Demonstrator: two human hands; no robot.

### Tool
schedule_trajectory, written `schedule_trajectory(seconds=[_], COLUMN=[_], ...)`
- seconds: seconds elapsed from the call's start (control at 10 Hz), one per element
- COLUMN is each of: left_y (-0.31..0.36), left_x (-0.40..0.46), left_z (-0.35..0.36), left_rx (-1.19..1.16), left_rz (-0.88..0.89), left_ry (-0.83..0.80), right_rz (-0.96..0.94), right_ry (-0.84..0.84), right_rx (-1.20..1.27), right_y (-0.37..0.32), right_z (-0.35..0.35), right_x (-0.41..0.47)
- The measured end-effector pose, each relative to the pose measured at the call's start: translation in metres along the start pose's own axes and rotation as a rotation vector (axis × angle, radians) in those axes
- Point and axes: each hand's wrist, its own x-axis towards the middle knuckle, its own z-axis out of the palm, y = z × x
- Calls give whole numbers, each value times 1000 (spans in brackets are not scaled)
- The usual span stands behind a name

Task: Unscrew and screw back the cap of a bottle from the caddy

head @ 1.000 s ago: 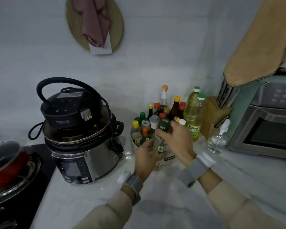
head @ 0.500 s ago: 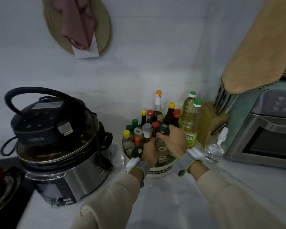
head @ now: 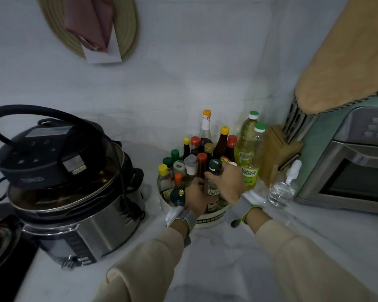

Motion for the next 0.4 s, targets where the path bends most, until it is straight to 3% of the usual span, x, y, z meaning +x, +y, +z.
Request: schedule_trajectory(seconds=[0.2, 0.4], left_y=[-4, 1], left_x=[1, -5], left_z=[1, -5], left_rx=[6, 46], left_rz=[-14, 1], left_ry=[11, -33], right_rz=[77, 108], right_ry=[-13, -138], right_rx=[-38, 102], right_y=[-2, -3], right_z=[1, -18], right_x=[-5, -9])
